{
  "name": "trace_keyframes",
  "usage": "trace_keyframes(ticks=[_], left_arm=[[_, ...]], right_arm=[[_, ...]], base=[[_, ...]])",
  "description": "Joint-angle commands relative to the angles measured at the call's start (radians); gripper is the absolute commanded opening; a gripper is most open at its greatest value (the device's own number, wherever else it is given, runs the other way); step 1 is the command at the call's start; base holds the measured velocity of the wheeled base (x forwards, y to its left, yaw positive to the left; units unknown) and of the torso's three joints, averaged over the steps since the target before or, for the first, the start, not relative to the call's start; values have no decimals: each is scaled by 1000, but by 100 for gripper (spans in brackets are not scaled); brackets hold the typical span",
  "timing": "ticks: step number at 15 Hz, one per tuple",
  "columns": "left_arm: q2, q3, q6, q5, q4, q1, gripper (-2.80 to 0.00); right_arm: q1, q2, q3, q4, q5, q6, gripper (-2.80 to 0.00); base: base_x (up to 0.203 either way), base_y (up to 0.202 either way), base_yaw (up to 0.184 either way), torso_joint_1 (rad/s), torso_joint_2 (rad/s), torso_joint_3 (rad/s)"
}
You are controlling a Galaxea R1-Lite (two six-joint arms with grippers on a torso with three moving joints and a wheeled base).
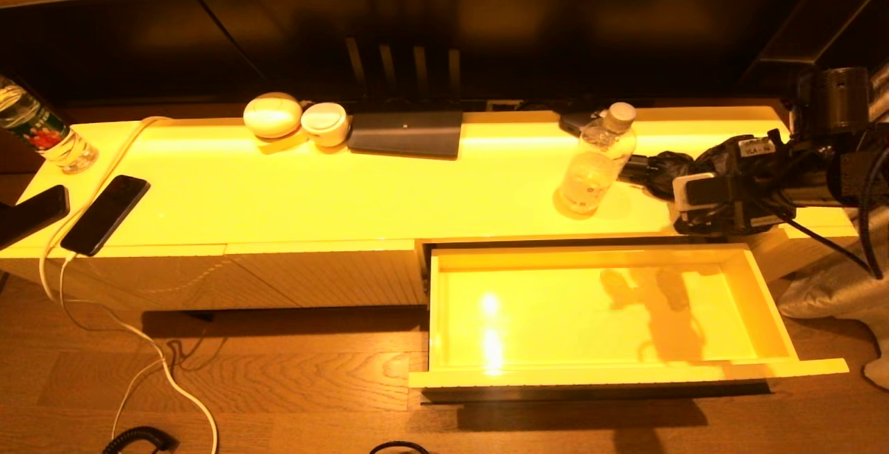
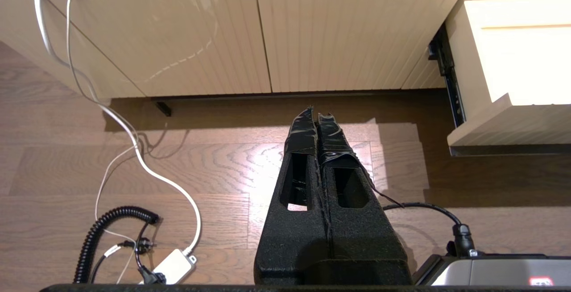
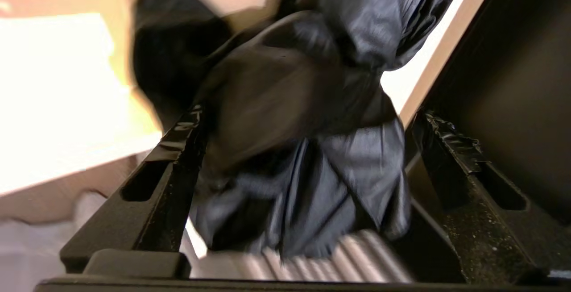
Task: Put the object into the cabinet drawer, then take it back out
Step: Put the umbrella in the drawer
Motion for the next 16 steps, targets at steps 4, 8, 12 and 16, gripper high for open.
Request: trace_keyframes(ticks=[4, 8, 12, 16], left_arm=[[0, 2, 0, 0, -1, 0, -280], [0, 2, 0, 0, -1, 0, -280], [0, 2, 0, 0, -1, 0, -280], [0, 2, 0, 0, -1, 0, -280]], right_arm=[[1, 128, -130, -6, -2, 90, 0], [7, 176, -213, -8, -15, 184, 0], [6, 182, -228, -4, -21, 187, 0], [6, 185, -229, -1, -33, 207, 0]], base=[[0, 0, 0, 0, 0, 0], [0, 0, 0, 0, 0, 0], [0, 0, 0, 0, 0, 0], [0, 0, 0, 0, 0, 0]])
